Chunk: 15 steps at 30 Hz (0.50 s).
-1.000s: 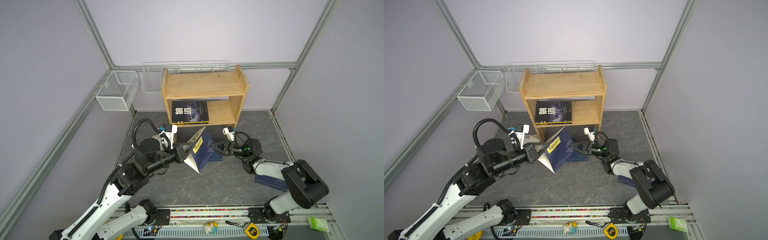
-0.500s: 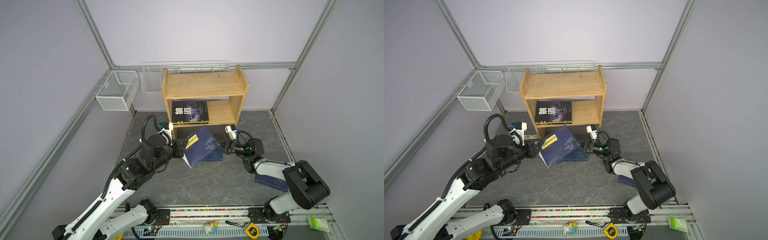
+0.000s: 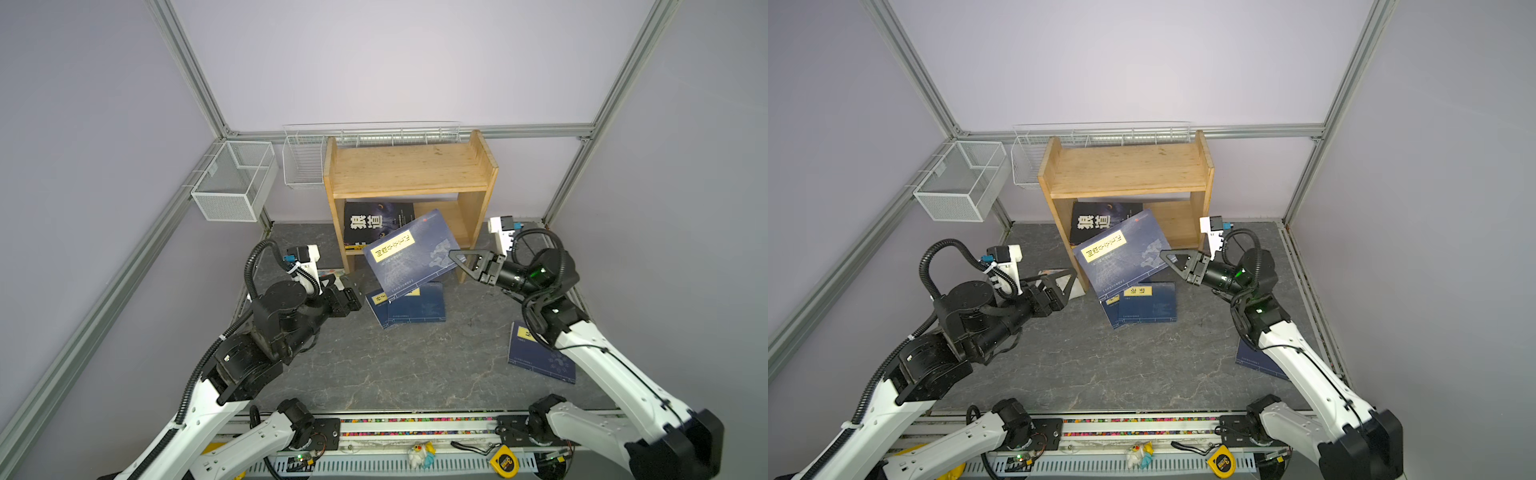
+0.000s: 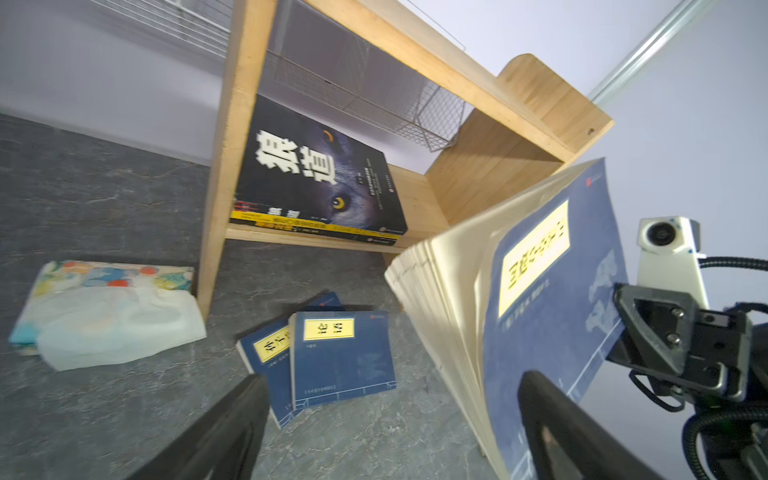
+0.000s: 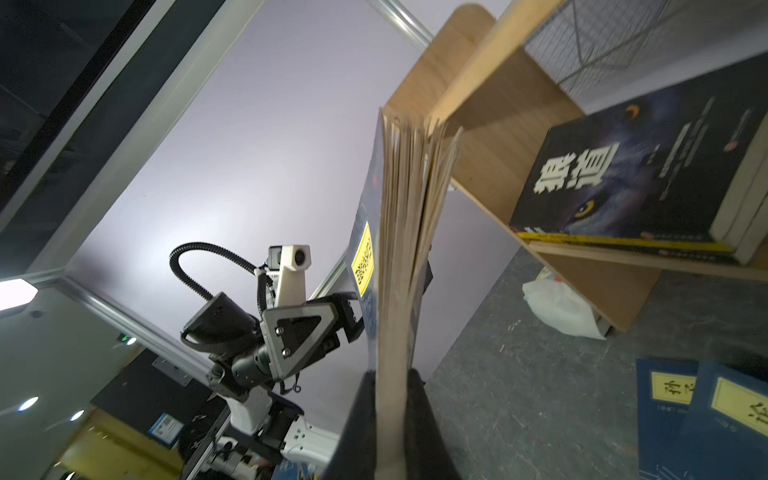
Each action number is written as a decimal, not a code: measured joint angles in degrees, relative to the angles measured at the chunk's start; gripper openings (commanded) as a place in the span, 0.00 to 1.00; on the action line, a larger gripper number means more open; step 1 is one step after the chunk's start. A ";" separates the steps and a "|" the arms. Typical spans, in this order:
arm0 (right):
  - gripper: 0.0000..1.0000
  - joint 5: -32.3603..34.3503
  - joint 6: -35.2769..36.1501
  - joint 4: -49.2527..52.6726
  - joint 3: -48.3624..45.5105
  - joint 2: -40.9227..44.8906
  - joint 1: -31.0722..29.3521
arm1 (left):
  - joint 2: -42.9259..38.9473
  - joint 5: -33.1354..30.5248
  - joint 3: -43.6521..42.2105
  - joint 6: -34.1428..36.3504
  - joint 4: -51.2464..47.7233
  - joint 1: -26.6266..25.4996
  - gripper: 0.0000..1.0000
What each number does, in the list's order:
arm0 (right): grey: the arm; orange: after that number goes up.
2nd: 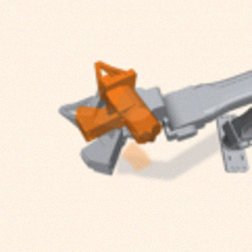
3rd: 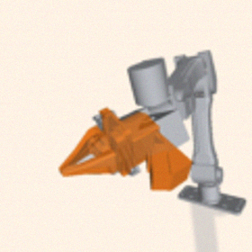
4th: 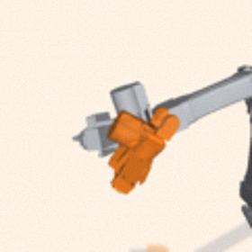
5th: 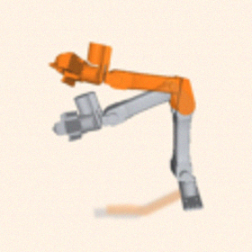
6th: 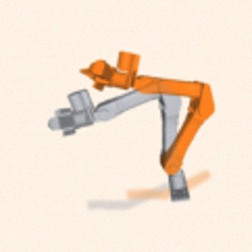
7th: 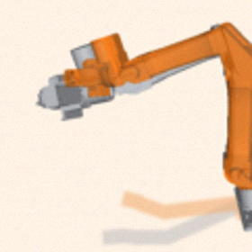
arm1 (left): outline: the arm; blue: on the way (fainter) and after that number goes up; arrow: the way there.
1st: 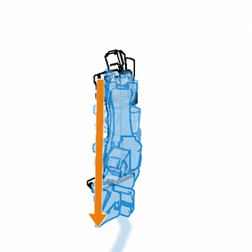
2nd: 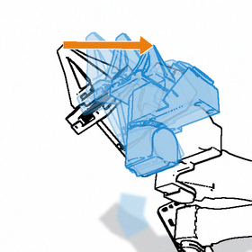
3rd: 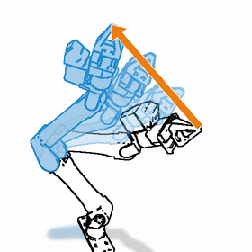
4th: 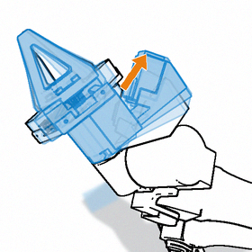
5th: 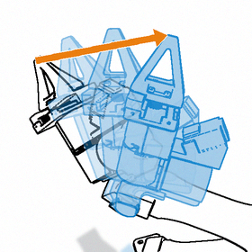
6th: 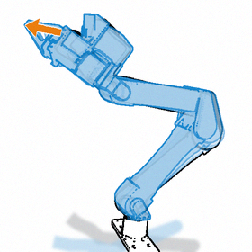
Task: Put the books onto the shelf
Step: 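Carry the upright blue book with both grippers to the bottom shelf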
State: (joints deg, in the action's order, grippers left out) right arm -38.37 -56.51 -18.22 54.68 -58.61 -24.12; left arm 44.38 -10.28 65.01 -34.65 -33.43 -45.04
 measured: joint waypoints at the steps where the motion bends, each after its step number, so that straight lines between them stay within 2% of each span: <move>1: 0.07 2.10 2.01 4.02 1.66 2.03 0.04 | -0.15 2.56 -1.18 -0.09 2.36 0.02 0.95; 5: 0.07 8.57 5.62 13.20 2.78 7.54 0.02 | 0.24 13.86 -6.97 -2.10 13.35 0.02 0.96; 8: 0.07 12.76 5.99 15.85 2.03 8.87 0.02 | 2.16 20.31 -10.69 -4.74 21.59 0.02 0.95; 11: 0.07 15.52 5.90 16.41 1.18 8.90 0.04 | 6.12 25.77 -13.33 -8.46 30.36 0.02 0.93; 15: 0.08 16.06 5.53 15.28 1.09 8.17 0.04 | 11.69 29.73 -13.73 -12.24 37.79 0.02 0.89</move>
State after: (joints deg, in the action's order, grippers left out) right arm -22.31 -50.98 -2.94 55.77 -50.43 -24.08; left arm 56.07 19.44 51.29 -46.89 4.36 -45.01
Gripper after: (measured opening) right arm 0.109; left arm 0.904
